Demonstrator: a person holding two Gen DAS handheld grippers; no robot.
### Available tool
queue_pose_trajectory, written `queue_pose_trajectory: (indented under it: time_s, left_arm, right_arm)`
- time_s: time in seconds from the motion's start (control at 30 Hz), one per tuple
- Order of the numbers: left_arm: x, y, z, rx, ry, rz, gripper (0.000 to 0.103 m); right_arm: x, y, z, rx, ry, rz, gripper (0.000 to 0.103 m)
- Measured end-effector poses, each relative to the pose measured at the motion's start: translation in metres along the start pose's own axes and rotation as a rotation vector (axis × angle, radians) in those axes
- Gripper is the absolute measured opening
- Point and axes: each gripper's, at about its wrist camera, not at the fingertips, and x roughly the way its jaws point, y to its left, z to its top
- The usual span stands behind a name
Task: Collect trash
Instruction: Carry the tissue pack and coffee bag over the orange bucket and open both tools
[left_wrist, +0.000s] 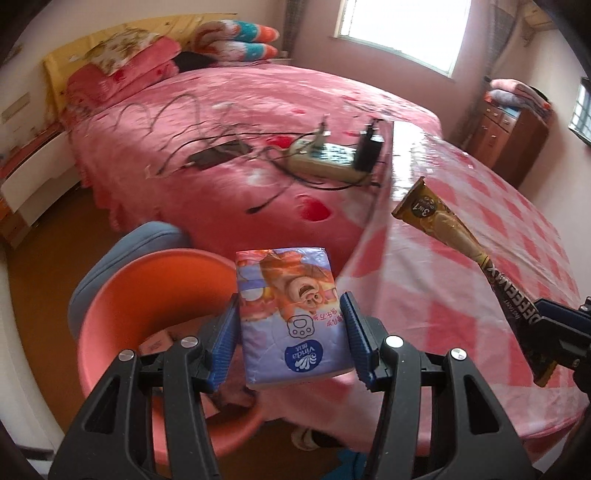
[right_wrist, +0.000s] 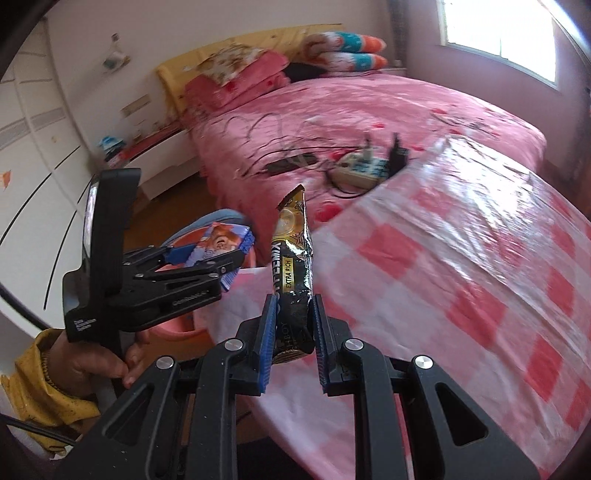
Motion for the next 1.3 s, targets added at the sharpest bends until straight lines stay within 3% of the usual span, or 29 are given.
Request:
queue_pose_trajectory:
  time_s: [0.23,0.73,0.8,0.87,0.93,1.07,1.3]
  left_arm:
    - [0.006,0.036,-0.012,-0.04,0.025,0.077,0.055]
    - [0.034,0.091,-0.032,-0.154,0.115,0.156,0.056]
    - [0.038,0.099,-0.035,-0.188,0.13,0.171,0.06]
    - [0.04,0.105,-0.037,-0.207,0.129,0.192,0.068]
    - [0.039,0.11,-0.038,-0.218,0.114,0.211,0.076]
    - [0.03,0.117,-0.035,-0.228,0.06,0.222,0.084]
    - [0.024,0.11,-0.022,-0.213,-0.003,0.196,0.088]
  right_arm:
    - [0.032,0.033,0.016,-0.058,0.041,0.065,0.021]
    - [0.103,0.08,0.038,-0.12,0.135,0.173,0.023]
    - [0.111,0.079,0.038,-0.099,0.146,0.19,0.031]
    - [0.111,0.073,0.038,-0.065,0.125,0.195,0.059]
    - [0.108,0.066,0.038,-0.038,0.102,0.191,0.073]
    - [0.093,0.047,0.039,0.013,0.056,0.13,0.084]
    - [0.071,0.021,0.037,0.052,-0.016,-0.02,0.086]
